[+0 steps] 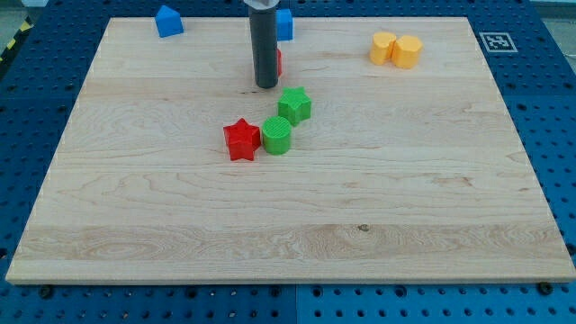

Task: Slide the red circle closer to the yellow heart

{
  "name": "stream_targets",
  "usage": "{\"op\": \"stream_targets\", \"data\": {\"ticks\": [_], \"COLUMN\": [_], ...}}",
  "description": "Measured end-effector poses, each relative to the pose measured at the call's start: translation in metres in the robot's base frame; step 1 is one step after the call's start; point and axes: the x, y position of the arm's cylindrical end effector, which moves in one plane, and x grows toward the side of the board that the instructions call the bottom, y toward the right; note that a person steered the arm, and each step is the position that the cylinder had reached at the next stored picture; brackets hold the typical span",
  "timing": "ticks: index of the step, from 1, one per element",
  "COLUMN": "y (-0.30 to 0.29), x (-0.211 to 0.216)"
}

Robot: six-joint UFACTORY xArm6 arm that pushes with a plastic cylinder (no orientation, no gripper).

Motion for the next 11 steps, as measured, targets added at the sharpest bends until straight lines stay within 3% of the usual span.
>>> {"op": "stream_targets", "data": {"ticks": [3,4,7,11], "y": [-0.082,-0.056,0.045,0.083], "x": [-0.016,-0.038,-0.035,-0.019]}}
